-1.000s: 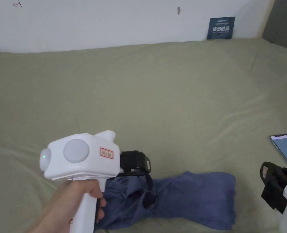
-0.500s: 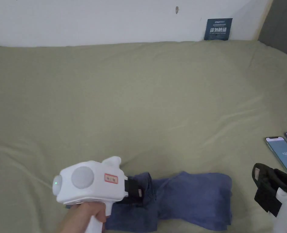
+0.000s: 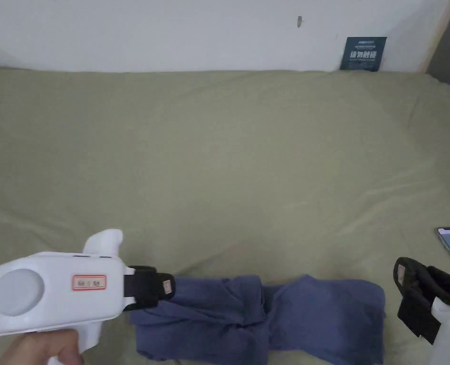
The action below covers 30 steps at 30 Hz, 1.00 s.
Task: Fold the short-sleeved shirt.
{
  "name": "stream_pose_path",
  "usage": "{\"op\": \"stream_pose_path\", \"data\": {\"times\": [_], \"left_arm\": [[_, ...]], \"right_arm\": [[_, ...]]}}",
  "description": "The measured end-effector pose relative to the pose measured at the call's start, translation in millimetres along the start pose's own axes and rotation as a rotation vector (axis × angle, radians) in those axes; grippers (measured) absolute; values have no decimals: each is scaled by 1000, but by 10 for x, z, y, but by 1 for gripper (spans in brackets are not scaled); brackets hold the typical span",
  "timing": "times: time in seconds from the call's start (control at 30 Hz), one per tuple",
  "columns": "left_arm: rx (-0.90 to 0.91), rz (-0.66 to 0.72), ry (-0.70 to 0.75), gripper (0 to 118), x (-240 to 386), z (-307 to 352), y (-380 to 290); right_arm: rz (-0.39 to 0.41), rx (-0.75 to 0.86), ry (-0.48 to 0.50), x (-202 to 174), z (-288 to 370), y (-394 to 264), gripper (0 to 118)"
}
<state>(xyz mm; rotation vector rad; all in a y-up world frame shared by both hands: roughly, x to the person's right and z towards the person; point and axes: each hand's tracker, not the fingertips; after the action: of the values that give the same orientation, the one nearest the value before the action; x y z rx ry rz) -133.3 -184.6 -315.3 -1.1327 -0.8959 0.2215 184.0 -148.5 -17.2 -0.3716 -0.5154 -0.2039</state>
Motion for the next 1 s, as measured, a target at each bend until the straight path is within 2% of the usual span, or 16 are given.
{"op": "stream_pose_path", "data": {"times": [0.13, 0.23, 0.27, 0.3, 0.33, 0.37, 0.57, 0.7, 0.77, 0.8, 0.83, 0.87, 0.9, 0.93, 1.0], "left_arm": [[28, 50, 62, 0, -446, 248, -109], [8, 106, -2, 0, -637, 194, -169], [11, 113, -35, 9, -681, 157, -183], [7, 121, -84, 39, -717, 110, -187], [3, 131, -115, 98, -742, 43, -175], [-24, 139, -124, 118, -763, -44, -159], [-106, 243, -235, 115, -856, -498, -133], [-133, 256, -338, 112, -761, -856, -143], [-128, 309, -442, 112, -869, -1030, -133], [-145, 352, -491, 108, -858, -1089, -130], [-169, 385, -517, 87, -901, -1166, -131], [-184, 381, -494, 52, -935, -1261, -144], [-177, 338, -387, 36, -895, -1320, -167], [-170, 306, -332, 36, -877, -1345, -173], [-136, 347, -398, 35, -747, -1242, -222]], "right_arm": [[16, 2, 29, -140, -50, -10, 2], [27, -8, 47, -237, -94, -17, 2], [32, -14, 52, -270, -106, -18, 2], [38, -16, 57, -296, -110, -18, 2], [43, -17, 60, -320, -114, -17, 2], [49, -19, 61, -339, -120, -11, 2], [63, -21, 60, -353, -132, 20, 2], [63, -24, 45, -298, -134, 33, 2], [60, -25, 39, -254, -123, 26, 2], [57, -26, 35, -237, -122, 23, 2], [55, -28, 32, -221, -124, 19, 2], [54, -30, 30, -205, -127, 15, 2], [53, -32, 27, -193, -129, 13, 2], [51, -32, 26, -183, -126, 15, 2], [51, -30, 25, -163, -109, 30, 2]]}}
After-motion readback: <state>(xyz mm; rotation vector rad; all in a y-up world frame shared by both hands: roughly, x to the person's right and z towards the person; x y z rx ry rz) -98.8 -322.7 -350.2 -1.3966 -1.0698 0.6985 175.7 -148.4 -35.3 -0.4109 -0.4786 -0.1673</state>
